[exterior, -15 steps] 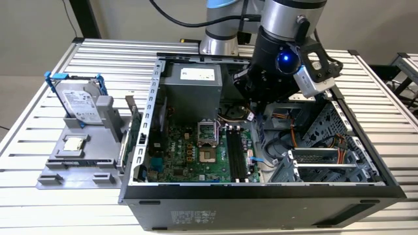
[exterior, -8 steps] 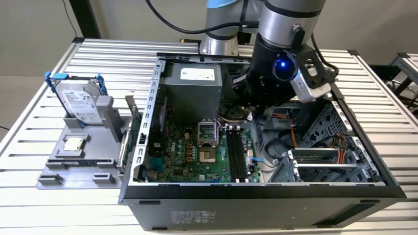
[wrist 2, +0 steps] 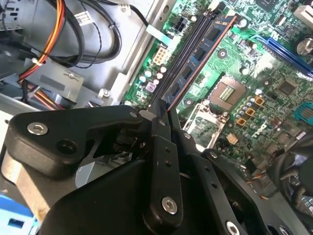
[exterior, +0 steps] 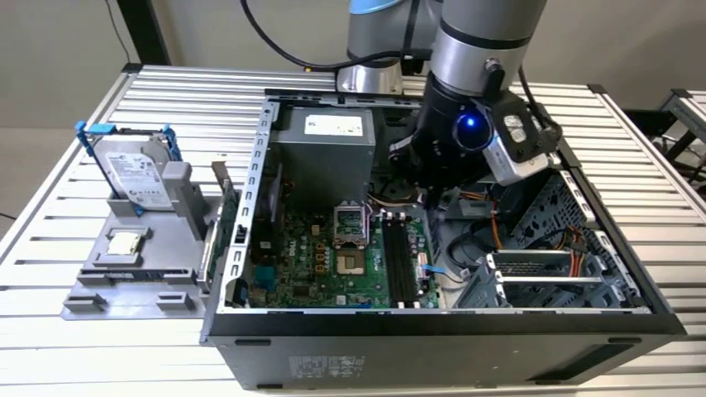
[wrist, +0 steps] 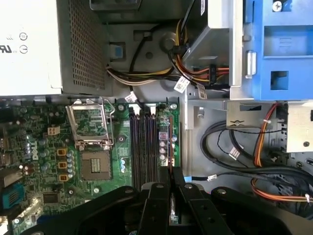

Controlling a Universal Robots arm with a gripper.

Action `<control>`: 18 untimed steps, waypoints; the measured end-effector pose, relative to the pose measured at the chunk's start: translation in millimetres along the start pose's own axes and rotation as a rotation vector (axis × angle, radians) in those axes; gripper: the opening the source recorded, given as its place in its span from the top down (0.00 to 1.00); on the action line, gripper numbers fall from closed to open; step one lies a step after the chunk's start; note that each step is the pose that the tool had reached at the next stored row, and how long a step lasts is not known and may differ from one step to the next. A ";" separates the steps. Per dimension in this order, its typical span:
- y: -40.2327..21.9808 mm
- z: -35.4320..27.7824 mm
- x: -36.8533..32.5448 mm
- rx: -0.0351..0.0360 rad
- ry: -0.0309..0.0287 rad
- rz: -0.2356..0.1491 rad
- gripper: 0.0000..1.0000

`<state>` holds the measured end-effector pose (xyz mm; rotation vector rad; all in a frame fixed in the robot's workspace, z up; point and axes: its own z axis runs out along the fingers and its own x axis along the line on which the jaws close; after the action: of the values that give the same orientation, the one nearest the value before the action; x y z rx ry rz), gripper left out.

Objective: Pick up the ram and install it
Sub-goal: 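Insert the ram into the slot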

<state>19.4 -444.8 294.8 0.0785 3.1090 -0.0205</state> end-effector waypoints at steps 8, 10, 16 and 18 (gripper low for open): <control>-0.8 13.0 5.1 0.0000 0.0036 -0.003 1.00; -0.8 16.3 5.3 -0.0023 0.0036 -0.011 1.00; -0.7 24.1 5.5 -0.0047 0.0040 -0.022 1.00; -0.7 25.6 5.4 -0.0049 0.0040 -0.022 1.00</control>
<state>14.7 -445.5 269.0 0.0441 3.1137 -0.0133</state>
